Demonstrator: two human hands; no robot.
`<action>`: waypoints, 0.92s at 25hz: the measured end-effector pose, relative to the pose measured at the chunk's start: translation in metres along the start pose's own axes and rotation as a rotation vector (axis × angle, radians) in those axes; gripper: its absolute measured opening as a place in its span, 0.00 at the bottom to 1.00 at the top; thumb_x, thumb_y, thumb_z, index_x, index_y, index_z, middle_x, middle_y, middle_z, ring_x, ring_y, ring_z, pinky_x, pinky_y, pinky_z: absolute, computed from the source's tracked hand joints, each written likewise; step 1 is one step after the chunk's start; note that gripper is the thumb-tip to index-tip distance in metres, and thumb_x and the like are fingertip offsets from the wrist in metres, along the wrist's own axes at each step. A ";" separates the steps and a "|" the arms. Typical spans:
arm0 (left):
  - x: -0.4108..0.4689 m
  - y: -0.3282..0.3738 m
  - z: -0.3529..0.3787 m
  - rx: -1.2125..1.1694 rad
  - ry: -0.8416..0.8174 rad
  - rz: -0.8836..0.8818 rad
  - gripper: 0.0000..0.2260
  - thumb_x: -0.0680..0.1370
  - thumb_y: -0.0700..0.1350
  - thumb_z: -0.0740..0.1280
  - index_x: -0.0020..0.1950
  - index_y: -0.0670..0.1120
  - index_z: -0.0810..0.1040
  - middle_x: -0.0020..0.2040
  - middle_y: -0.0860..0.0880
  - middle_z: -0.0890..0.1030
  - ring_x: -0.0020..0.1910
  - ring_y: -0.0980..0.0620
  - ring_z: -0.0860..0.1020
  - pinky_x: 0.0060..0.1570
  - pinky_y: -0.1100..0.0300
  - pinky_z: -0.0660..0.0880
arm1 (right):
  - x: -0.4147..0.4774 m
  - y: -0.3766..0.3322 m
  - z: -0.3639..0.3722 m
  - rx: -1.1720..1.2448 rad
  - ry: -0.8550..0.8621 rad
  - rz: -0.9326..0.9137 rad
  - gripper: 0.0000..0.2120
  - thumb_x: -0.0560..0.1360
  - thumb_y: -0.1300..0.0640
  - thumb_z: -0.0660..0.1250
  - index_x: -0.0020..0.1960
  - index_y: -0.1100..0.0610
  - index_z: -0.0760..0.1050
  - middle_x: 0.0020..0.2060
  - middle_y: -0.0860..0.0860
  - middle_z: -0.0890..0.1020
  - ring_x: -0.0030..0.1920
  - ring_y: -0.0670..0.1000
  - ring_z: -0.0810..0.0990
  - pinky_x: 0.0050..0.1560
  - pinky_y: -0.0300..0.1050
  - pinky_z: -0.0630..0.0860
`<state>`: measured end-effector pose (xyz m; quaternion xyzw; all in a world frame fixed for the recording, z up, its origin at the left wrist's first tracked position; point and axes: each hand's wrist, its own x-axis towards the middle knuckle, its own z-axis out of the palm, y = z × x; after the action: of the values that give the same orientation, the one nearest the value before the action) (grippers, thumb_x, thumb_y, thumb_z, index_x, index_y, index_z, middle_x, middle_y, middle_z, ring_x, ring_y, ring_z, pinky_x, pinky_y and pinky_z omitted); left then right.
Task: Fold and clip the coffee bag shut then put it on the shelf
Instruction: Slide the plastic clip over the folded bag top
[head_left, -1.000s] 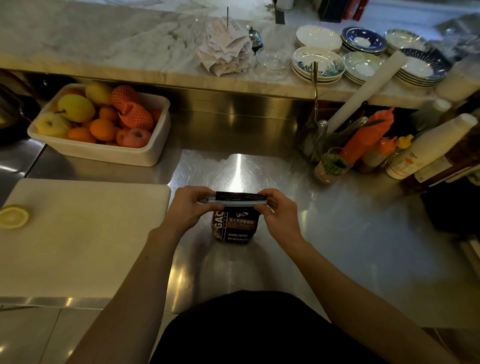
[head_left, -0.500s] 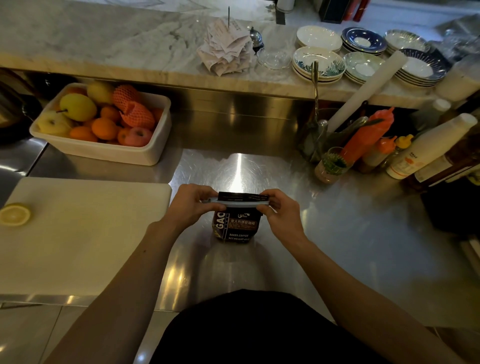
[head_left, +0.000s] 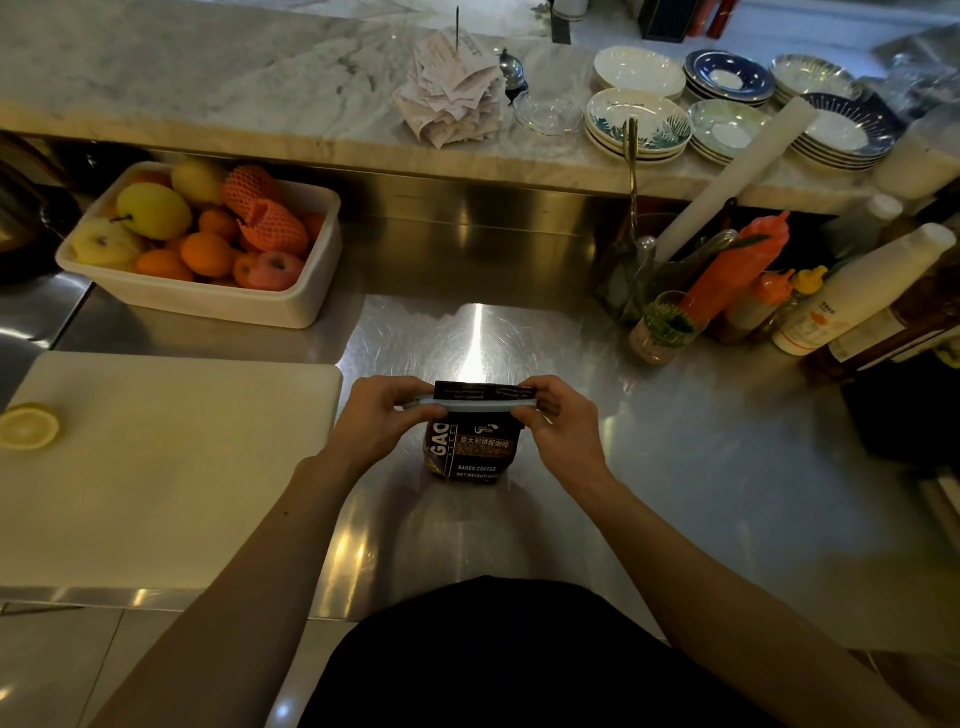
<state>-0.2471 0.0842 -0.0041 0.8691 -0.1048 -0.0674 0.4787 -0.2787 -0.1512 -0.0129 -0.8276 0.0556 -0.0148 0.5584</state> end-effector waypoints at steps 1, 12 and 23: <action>0.000 0.000 0.001 -0.001 0.012 -0.001 0.06 0.72 0.43 0.74 0.49 0.45 0.85 0.39 0.58 0.83 0.40 0.66 0.79 0.42 0.75 0.71 | 0.000 0.000 0.000 0.001 0.002 -0.002 0.10 0.72 0.65 0.71 0.50 0.53 0.78 0.46 0.51 0.83 0.50 0.49 0.83 0.56 0.54 0.81; 0.007 0.003 -0.001 0.127 -0.066 0.071 0.08 0.73 0.45 0.73 0.51 0.45 0.83 0.43 0.51 0.84 0.42 0.55 0.80 0.43 0.67 0.73 | 0.003 0.000 0.000 -0.010 -0.012 -0.030 0.10 0.72 0.65 0.71 0.50 0.54 0.78 0.43 0.46 0.82 0.49 0.44 0.82 0.56 0.45 0.80; 0.020 0.017 0.003 0.146 -0.115 0.093 0.09 0.69 0.44 0.77 0.48 0.45 0.85 0.40 0.50 0.85 0.37 0.61 0.79 0.40 0.76 0.70 | 0.032 -0.042 -0.001 -0.783 -0.512 -0.327 0.12 0.76 0.53 0.66 0.58 0.53 0.76 0.49 0.51 0.80 0.49 0.51 0.78 0.46 0.46 0.74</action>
<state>-0.2307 0.0684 0.0086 0.8904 -0.1770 -0.0873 0.4101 -0.2434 -0.1405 0.0250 -0.9502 -0.2124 0.1237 0.1915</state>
